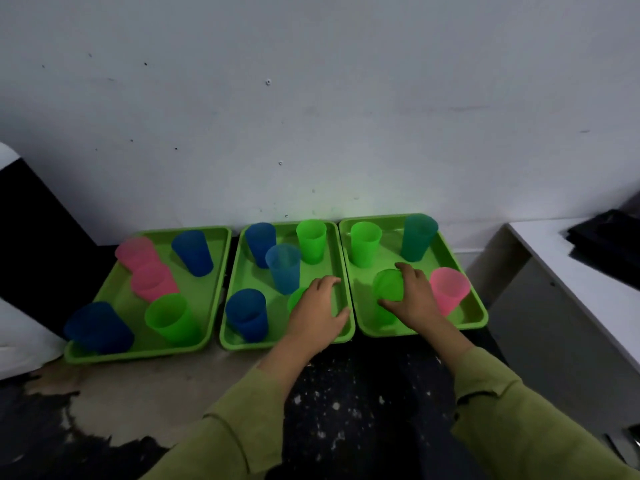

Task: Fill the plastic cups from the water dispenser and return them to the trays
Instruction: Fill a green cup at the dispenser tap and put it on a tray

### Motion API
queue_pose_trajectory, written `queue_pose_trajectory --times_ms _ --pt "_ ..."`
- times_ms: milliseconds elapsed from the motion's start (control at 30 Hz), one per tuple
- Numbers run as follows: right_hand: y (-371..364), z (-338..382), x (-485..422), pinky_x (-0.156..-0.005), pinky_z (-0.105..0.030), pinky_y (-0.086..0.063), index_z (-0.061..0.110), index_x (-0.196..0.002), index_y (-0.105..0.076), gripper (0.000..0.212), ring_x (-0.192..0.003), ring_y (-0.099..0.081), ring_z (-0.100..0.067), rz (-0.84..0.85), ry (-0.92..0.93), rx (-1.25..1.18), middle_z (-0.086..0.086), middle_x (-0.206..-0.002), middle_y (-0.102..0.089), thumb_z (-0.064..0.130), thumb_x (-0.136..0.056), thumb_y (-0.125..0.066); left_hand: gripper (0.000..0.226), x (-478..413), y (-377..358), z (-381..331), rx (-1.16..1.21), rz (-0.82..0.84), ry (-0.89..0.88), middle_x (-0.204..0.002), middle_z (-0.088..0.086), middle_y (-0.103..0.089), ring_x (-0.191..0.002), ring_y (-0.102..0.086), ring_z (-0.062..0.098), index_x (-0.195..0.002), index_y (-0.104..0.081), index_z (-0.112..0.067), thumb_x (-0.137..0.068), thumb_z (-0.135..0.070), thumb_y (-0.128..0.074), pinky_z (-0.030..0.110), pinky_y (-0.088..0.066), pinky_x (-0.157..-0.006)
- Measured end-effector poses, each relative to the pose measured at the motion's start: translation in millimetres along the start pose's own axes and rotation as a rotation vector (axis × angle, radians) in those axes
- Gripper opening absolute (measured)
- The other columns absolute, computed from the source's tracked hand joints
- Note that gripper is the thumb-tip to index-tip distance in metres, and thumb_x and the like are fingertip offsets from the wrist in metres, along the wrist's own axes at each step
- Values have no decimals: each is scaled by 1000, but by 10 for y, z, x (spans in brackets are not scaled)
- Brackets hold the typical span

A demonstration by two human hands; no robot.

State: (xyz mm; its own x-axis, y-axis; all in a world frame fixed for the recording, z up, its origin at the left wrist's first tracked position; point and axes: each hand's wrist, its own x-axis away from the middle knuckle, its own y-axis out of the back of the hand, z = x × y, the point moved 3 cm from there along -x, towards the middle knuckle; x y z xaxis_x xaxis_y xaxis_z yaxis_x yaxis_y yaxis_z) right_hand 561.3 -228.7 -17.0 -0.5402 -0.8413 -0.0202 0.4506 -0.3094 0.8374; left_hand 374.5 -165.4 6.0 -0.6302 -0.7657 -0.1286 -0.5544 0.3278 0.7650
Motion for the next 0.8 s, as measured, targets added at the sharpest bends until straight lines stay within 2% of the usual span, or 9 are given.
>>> queue_pose_trajectory --times_ms 100,233,467,600,733,800 --pt "213 236 -32 -103 -35 -36 11 -136 -35 85 -122 -44 -29 -97 61 -74 -16 -134 -42 33 -68 -81 62 -70 97 -20 29 7 0 -137 3 -45 -123 -45 15 -134 -38 -19 -81 -32 -67 32 -40 -104" --pt "441 686 -29 -101 -31 -37 12 -134 -38 85 -119 -47 -25 -145 160 -148 -13 -132 -46 38 -66 -81 80 -233 291 -65 36 23 -18 -144 5 -38 -132 -37 18 -141 -30 -16 -76 -37 -73 31 -32 -110" --pt "511 1464 161 -90 -25 -39 16 -130 -43 80 -114 -49 -17 -142 240 -216 -6 -126 -53 42 -64 -81 88 -282 729 149 130 -21 -56 -141 7 -43 -128 -43 21 -140 -33 -11 -70 -40 -78 27 -35 -103" --pt "369 1912 302 -88 -21 -35 16 -129 -44 78 -111 -48 -12 -144 260 -214 -4 -125 -53 40 -65 -81 79 -188 982 443 256 -31 -53 -128 6 -55 -118 -51 19 -131 -43 -10 -67 -37 -81 37 -44 -100" --pt "43 2459 439 -90 -20 -36 17 -128 -46 75 -110 -49 -10 -152 275 -234 -1 -124 -54 40 -66 -81 63 19 1366 907 360 -65 -72 -114 -4 -59 -105 -56 9 -117 -47 -18 -67 -35 -82 23 -47 -88" --pt "-130 2712 488 -90 -22 -39 19 -126 -48 72 -106 -50 -9 -151 265 -273 2 -117 -55 42 -65 -80 60 143 1562 1157 405 -69 -60 -109 -8 -61 -101 -59 9 -115 -48 -22 -67 -37 -82 27 -50 -84"
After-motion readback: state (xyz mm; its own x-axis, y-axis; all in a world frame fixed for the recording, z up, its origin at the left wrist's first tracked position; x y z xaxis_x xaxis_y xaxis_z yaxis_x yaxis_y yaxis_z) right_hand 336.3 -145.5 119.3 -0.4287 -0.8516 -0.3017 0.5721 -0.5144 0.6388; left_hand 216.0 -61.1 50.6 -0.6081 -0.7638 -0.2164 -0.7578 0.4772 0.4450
